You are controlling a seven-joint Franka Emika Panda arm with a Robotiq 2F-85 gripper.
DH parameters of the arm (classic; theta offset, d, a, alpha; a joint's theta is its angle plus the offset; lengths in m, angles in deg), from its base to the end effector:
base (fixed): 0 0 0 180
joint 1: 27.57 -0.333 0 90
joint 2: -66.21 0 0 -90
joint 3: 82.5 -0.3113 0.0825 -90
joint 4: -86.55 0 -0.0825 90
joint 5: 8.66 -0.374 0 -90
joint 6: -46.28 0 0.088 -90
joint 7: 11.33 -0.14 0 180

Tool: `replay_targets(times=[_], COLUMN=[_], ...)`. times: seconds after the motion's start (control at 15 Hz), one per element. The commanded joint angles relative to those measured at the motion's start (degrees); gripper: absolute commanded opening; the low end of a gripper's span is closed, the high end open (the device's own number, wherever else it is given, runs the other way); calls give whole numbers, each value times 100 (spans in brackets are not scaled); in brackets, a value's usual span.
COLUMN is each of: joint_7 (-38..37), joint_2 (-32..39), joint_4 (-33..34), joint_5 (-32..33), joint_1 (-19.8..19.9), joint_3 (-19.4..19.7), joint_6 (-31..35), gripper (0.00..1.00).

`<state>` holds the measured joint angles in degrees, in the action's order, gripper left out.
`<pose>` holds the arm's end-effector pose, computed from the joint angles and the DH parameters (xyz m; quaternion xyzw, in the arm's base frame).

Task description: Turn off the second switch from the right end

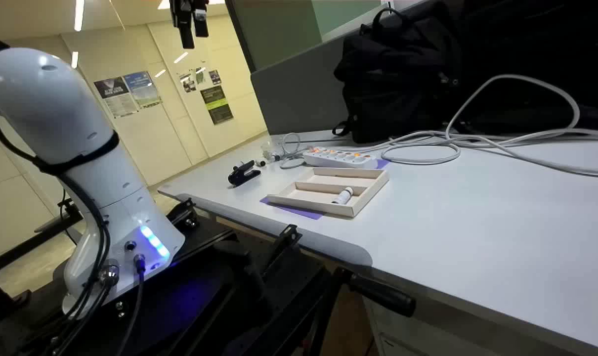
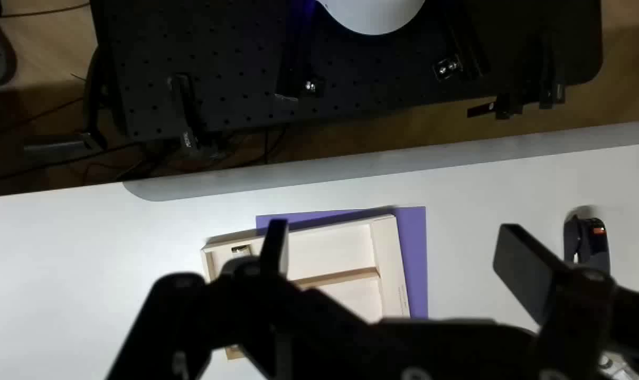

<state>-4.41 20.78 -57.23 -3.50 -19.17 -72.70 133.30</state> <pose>0.2601 -0.1032 0.4789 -0.9926 0.0643 0.0970 0.0348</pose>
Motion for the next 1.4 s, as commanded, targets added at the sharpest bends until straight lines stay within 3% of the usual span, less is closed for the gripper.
replay_targets(times=[0.0, 0.4, 0.73, 0.93, 1.13, 1.33], joint_7=[-16, -16, -155, 352, 733, 603], joint_2=[1, -6, 235, 988, 2050, 3083], joint_4=[10, 11, 137, 411, 985, 1543], joint_5=[12, 12, 160, 266, -68, -151], joint_1=[-30, -30, 219, 215, 142, 31], joint_3=[22, 22, 214, 589, 1025, 1360], joint_6=[-1, 0, 1795, 3167, 3885, 4196], gripper=[100, 100, 100, 100, 100, 100])
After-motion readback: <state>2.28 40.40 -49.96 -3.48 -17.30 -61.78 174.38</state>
